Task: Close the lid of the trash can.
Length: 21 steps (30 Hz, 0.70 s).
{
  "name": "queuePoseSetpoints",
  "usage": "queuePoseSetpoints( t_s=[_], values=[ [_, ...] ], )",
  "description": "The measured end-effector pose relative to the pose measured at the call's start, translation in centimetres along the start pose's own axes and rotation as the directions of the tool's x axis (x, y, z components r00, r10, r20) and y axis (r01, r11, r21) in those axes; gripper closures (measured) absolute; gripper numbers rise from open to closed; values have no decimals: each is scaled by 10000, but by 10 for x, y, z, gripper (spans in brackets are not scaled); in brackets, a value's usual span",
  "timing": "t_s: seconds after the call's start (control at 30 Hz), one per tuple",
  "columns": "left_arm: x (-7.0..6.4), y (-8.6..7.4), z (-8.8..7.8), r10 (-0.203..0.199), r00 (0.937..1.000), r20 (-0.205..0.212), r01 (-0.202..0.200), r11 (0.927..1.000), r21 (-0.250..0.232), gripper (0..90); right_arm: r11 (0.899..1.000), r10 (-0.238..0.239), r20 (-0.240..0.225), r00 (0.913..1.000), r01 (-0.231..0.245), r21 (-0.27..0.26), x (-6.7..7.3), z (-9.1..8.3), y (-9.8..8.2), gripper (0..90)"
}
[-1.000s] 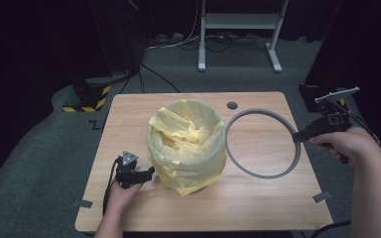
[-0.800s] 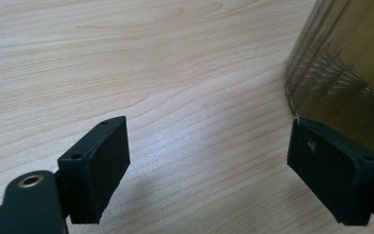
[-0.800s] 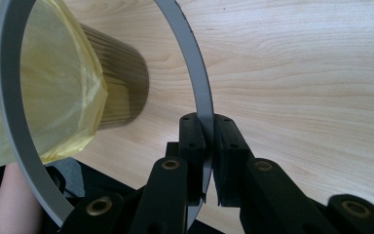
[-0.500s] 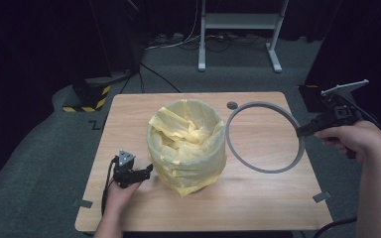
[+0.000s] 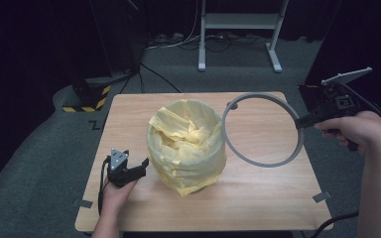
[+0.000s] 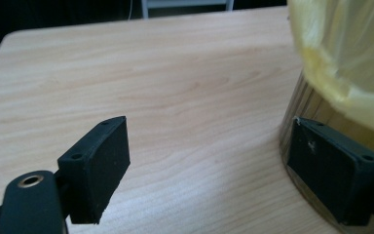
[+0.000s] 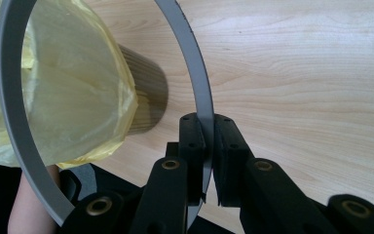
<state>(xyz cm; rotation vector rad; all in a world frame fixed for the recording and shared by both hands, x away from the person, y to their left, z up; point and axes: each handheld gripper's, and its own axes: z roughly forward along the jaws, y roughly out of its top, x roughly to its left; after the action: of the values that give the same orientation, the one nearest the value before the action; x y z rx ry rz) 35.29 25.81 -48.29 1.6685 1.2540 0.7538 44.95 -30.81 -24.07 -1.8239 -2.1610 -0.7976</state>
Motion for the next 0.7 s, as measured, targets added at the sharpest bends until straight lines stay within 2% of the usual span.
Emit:
queuePoseSetpoints(
  t_s=[0.13,0.17,0.23,0.33,0.53,0.7],
  values=[
    [1,7,-9,-102,9999,78,105,9987,-493,156,9999,-107,13,9999,107,-24,8,-2,3,841],
    [1,10,-14,-124,9999,91,131,9966,-818,156,9999,-122,18,9999,122,-24,10,-2,4,842],
    [1,15,-19,-139,9998,153,154,9944,-1044,157,9998,-175,-8,9998,175,-17,15,-2,6,841],
    [0,22,-27,-132,9993,344,170,9934,-1130,162,9996,-274,-2,9996,274,17,23,0,10,841],
    [-3,35,-40,237,9989,395,-184,9914,-1297,144,9985,-517,16,9987,517,195,43,8,19,841],
    [-3,44,-49,155,9987,487,-83,9897,-1429,91,9958,-849,-1,9964,849,349,67,17,29,842]
  ],
)
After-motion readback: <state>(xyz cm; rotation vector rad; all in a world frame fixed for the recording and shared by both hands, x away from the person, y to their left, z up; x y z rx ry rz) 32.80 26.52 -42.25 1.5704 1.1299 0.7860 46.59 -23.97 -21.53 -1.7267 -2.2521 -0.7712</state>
